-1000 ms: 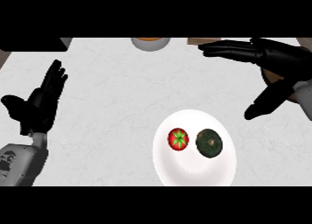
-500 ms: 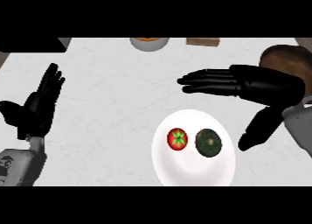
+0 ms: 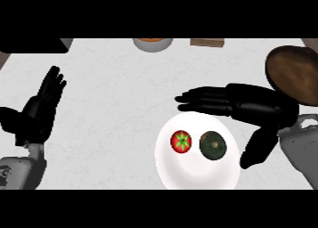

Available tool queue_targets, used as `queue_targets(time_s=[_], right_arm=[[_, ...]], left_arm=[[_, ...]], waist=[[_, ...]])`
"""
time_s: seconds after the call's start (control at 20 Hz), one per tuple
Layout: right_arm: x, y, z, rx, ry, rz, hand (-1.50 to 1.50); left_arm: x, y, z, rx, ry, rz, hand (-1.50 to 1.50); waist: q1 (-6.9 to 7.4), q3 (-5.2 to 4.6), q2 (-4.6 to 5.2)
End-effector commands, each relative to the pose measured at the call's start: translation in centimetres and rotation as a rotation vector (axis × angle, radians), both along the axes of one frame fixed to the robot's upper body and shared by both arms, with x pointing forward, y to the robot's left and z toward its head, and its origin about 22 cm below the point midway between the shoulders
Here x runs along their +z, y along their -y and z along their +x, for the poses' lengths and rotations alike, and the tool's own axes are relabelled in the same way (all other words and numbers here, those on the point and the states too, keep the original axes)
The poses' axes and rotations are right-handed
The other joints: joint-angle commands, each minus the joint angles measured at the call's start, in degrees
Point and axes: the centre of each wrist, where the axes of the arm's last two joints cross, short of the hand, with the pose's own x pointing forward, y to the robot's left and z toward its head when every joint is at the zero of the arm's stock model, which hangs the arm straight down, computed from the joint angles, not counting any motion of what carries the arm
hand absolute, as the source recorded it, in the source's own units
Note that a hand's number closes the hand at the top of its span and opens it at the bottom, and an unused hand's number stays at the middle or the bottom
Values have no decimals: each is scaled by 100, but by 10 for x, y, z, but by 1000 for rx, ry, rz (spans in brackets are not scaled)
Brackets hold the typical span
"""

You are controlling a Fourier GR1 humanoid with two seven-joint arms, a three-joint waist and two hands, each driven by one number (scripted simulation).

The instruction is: Pick the tomato from the plate and place it in the pan

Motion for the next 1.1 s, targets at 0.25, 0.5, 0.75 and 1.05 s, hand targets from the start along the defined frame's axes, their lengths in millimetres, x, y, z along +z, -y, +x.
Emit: queue_targets(time_s=[0.25, 0.5, 0.75, 1.05], right_arm=[[-33, -21, 14, -56, 6, -115, -150], [-47, -30, 26, 1, -37, -174, -150], [-48, -43, 14, 38, 10, -194, -150], [-80, -56, -5, 37, 46, -243, -150]], left_arm=[[-8, 1, 19, 11, -1, 0, 0], [2, -3, 10, -7, 6, 4, 0], [-6, -3, -1, 0, -1, 5, 0], [-9, 11, 2, 15, 7, -7, 0]], waist=[[-3, -1, 11], [29, 0, 9], [19, 0, -1], [8, 0, 2]])
